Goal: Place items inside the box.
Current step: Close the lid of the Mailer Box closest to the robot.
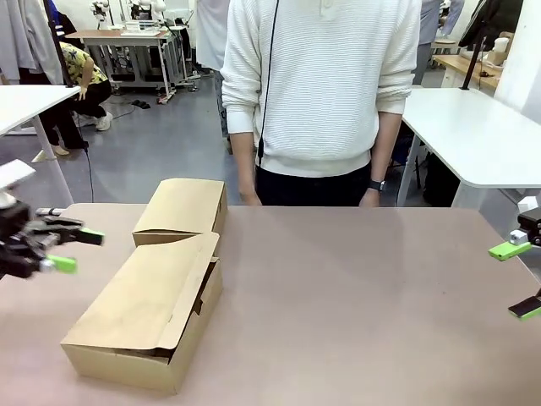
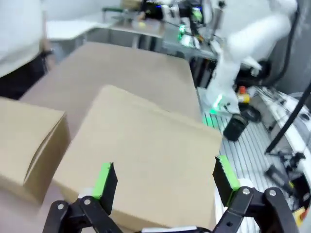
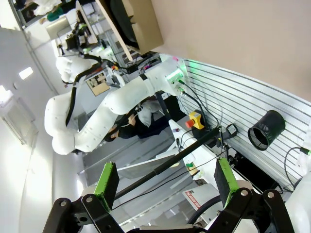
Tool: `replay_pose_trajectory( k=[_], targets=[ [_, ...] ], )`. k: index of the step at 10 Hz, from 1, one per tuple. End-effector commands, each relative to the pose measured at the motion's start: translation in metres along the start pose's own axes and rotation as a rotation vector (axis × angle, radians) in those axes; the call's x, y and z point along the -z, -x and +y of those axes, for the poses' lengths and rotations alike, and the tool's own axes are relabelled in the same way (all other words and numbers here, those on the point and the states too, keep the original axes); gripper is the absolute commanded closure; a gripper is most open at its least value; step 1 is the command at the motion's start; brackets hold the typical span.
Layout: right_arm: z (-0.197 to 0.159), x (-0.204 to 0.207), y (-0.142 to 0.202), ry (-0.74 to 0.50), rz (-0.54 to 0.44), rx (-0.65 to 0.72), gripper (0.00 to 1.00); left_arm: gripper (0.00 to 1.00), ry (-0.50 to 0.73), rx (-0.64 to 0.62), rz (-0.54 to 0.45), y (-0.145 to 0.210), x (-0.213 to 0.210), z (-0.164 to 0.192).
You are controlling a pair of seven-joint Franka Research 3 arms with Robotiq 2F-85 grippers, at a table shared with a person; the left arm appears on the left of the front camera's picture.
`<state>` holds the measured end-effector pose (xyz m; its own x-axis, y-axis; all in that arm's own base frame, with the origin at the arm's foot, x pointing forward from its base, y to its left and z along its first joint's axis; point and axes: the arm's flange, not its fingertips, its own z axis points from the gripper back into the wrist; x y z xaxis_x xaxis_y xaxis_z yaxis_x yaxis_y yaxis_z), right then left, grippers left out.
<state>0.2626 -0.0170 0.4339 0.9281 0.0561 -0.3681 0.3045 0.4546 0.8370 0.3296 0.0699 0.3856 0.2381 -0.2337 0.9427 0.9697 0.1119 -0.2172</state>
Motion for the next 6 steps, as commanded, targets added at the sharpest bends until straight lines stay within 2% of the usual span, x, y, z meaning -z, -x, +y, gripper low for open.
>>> replay_pose_trajectory(
  k=[1, 2, 3, 4, 5, 6],
  targets=[
    [0.003, -0.001, 0.001, -0.008, -0.001, 0.003, 0.0, 0.0, -0.088, -0.211, 0.006, -0.003, -0.017, -0.048],
    [0.003, -0.001, 0.001, -0.008, -0.001, 0.003, 0.0, 0.0, -0.202, -0.414, -0.016, -0.008, -0.035, -0.036],
    [0.003, -0.001, 0.001, -0.008, -0.001, 0.003, 0.0, 0.0, -0.259, -0.639, -0.109, -0.01, -0.058, -0.019],
    [0.003, -0.001, 0.001, -0.008, -0.001, 0.003, 0.0, 0.0, -0.349, -0.805, -0.212, -0.004, -0.075, 0.003],
    [0.003, -0.001, 0.001, -0.008, -0.001, 0.003, 0.0, 0.0, -0.34, -1.0, -0.268, 0.019, -0.085, 0.032],
    [0.003, -0.001, 0.001, -0.008, -0.001, 0.003, 0.0, 0.0, -0.275, -0.558, -0.037, 0.001, -0.075, -0.014]
  ],
)
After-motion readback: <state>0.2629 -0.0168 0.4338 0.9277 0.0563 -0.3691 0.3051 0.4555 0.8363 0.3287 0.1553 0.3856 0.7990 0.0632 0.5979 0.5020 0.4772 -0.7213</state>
